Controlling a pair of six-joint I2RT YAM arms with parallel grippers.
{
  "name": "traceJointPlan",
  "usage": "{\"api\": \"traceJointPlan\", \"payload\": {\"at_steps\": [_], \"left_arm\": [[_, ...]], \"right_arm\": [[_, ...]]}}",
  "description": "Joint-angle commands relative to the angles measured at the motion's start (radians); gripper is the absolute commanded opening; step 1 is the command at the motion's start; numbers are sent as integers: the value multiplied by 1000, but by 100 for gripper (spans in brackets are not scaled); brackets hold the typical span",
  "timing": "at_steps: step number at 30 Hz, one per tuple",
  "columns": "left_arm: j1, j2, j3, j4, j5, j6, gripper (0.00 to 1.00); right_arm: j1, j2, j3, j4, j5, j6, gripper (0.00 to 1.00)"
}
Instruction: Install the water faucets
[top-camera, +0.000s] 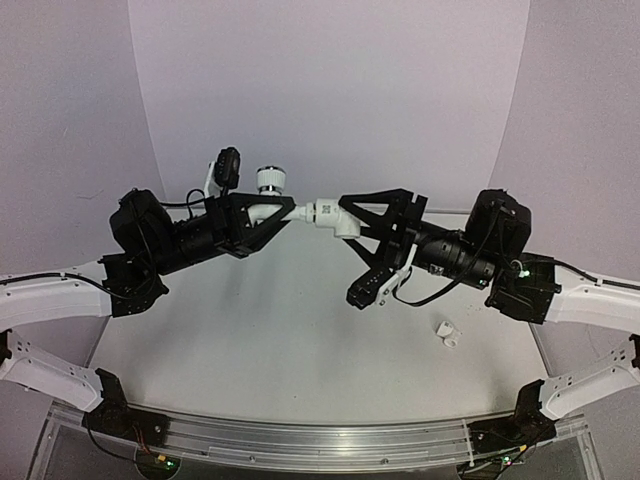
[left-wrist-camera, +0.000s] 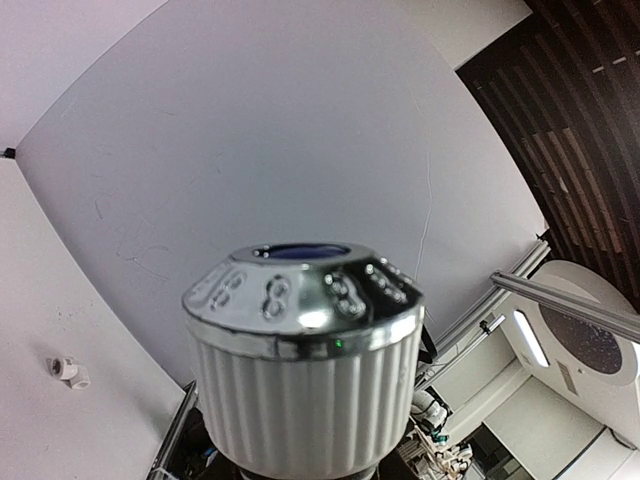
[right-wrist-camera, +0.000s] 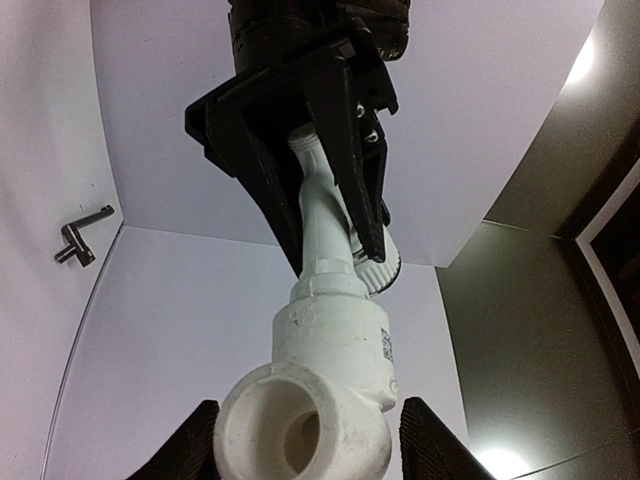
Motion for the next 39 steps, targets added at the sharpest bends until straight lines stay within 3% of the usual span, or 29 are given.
{"api": "traceJointPlan", "payload": {"at_steps": [1, 9, 13, 20, 26, 31, 39], "left_arm": [[5, 2, 46, 31, 1, 35, 0], [5, 8, 66, -19, 2, 76, 0], [3, 2, 81, -60, 6, 135, 0], [4, -34, 82, -127, 19, 328, 0], [4, -90, 75, -219, 59, 575, 0], [3, -117, 70, -241, 177, 743, 0], [3, -148, 126, -442, 314, 963, 0]], "right_arm": [[5, -41, 8, -15, -17, -6, 56], [6, -64, 17, -92, -38, 56, 37], [7, -63, 78, -195, -53, 199, 33], [8, 11, 312, -450, -79, 737, 28], [7, 32, 375, -503, -124, 1137, 25], [4, 68, 422, -530, -146, 1493, 21], [-83, 101, 440, -538, -443, 1946, 19]]}}
